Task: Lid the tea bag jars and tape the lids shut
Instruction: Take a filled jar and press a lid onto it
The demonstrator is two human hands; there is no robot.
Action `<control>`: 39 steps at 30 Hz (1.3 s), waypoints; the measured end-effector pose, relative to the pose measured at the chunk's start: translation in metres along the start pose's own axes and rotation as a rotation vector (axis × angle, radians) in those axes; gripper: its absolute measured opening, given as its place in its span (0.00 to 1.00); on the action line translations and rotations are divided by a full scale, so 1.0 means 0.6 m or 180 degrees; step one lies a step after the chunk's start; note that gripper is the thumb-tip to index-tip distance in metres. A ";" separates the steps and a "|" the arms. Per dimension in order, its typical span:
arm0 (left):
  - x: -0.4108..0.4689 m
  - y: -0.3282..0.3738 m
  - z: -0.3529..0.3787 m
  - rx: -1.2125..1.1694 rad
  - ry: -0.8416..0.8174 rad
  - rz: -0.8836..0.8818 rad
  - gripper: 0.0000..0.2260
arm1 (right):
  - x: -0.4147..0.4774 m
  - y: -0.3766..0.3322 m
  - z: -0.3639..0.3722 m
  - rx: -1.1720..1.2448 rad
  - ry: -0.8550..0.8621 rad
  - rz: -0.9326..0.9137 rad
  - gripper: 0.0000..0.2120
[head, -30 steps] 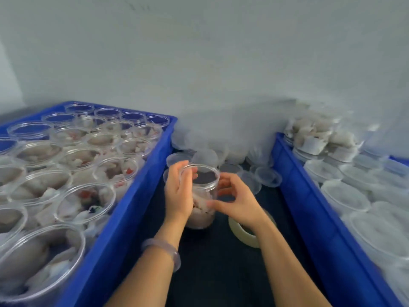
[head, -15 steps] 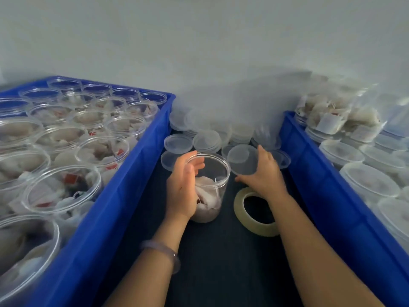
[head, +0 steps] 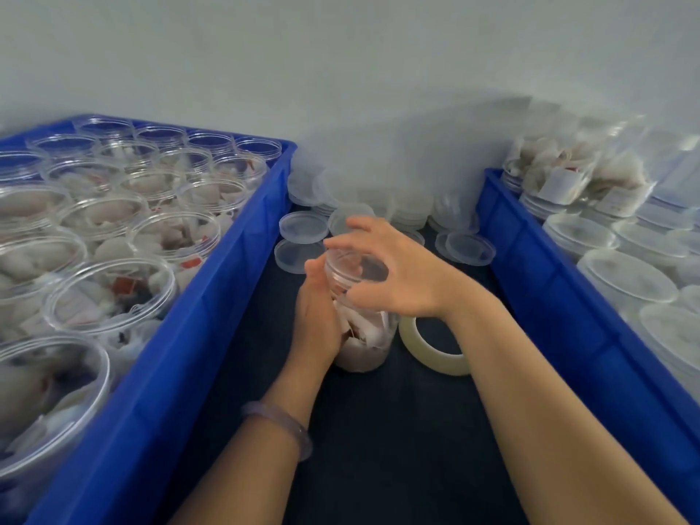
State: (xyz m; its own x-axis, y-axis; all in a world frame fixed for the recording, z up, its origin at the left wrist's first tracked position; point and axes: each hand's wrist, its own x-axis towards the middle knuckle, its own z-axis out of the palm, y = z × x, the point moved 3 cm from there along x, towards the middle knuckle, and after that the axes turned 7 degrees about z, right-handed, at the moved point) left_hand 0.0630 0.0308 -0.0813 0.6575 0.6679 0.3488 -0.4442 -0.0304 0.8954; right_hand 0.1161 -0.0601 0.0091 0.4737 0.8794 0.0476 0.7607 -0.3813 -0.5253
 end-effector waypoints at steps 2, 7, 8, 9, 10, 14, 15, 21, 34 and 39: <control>-0.002 -0.003 0.000 0.0153 0.0117 0.0014 0.28 | -0.008 -0.004 0.016 -0.0398 0.0320 -0.0138 0.31; -0.009 -0.001 -0.003 0.0375 0.0306 0.0252 0.27 | -0.013 -0.002 0.024 -0.0584 0.0711 -0.0327 0.25; -0.010 -0.001 -0.004 0.0347 0.0308 0.0267 0.26 | -0.013 -0.003 0.024 -0.0551 0.0703 -0.0377 0.24; -0.010 0.000 -0.005 0.0314 0.0292 0.0287 0.26 | -0.012 -0.004 0.024 -0.0549 0.0703 -0.0424 0.24; -0.008 0.000 -0.006 0.0298 0.0265 0.0296 0.27 | -0.013 -0.005 0.023 -0.0572 0.0707 -0.0464 0.24; -0.011 0.001 -0.007 0.0415 0.0263 0.0303 0.27 | -0.015 0.000 0.026 -0.0599 0.0660 -0.0479 0.23; -0.011 0.002 -0.006 0.0415 0.0300 0.0302 0.27 | -0.015 0.001 0.026 -0.0578 0.0687 -0.0431 0.23; -0.025 0.006 0.008 0.0680 0.0416 0.0402 0.17 | -0.015 -0.018 0.051 -0.1059 0.1218 0.0746 0.30; -0.012 -0.006 0.004 0.0796 0.0349 0.0135 0.18 | -0.028 -0.029 0.020 -0.1458 0.0948 0.1514 0.43; -0.014 0.004 0.006 0.0412 0.0354 0.0326 0.25 | -0.054 -0.008 0.020 -0.0225 0.0011 0.0513 0.28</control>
State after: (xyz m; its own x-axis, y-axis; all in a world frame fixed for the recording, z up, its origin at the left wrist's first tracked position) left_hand 0.0586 0.0222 -0.0813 0.5382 0.7343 0.4137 -0.4187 -0.1931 0.8874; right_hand 0.0918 -0.0833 -0.0004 0.5936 0.8042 -0.0294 0.7040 -0.5366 -0.4652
